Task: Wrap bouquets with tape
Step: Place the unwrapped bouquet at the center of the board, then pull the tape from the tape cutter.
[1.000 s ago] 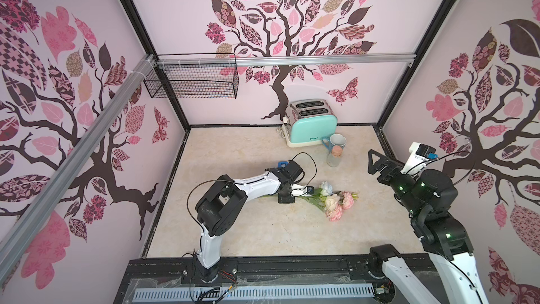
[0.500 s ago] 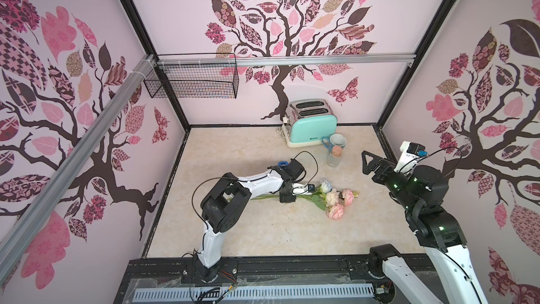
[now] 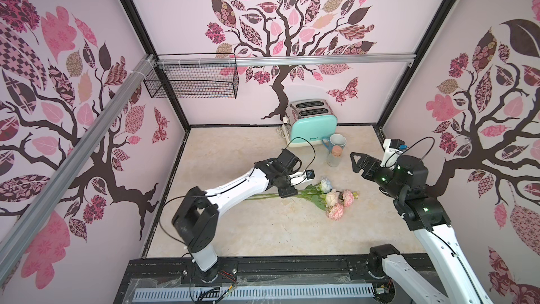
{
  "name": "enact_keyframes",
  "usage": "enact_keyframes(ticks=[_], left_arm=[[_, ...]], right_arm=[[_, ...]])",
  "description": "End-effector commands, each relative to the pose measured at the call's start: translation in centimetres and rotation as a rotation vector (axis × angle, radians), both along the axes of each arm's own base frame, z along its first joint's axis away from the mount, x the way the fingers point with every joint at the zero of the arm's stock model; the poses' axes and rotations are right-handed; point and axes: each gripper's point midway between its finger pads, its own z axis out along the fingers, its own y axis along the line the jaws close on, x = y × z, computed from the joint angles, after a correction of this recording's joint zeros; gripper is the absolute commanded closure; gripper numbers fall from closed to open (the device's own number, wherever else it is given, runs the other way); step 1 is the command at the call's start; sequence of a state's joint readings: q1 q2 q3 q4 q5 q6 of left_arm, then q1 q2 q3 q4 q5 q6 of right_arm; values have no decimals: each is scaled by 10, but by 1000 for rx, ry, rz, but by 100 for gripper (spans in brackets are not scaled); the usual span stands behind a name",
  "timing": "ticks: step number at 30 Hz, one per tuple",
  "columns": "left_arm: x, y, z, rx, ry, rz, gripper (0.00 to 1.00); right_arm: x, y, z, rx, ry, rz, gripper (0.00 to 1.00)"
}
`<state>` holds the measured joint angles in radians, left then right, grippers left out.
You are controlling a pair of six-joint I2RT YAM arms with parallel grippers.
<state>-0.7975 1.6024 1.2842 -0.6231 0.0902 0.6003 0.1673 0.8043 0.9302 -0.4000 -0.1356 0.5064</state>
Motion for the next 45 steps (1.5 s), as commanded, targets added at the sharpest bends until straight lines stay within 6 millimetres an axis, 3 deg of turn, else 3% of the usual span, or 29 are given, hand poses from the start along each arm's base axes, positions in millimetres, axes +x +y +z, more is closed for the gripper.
enact_keyframes(ticks=[1,4,9,12,20,27,36,45], left_arm=[[-8,19,30,-188,8,164,34],[0,55,46,-326,10,388,30],[22,125,47,-488,147,810,19],[33,145,39,-569,271,933,20],[42,145,7,-521,401,994,21],[39,141,3,-521,431,983,21],[39,141,3,-532,423,981,21],[37,138,2,-536,440,967,21]], right_arm=[[14,36,-27,92,92,162,31],[27,66,-57,128,178,235,51],[44,117,-101,189,313,358,53],[54,137,-130,218,386,373,53],[70,197,-169,258,469,460,56],[82,227,-205,269,540,507,66],[93,233,-242,208,592,496,70],[92,240,-249,246,612,524,76]])
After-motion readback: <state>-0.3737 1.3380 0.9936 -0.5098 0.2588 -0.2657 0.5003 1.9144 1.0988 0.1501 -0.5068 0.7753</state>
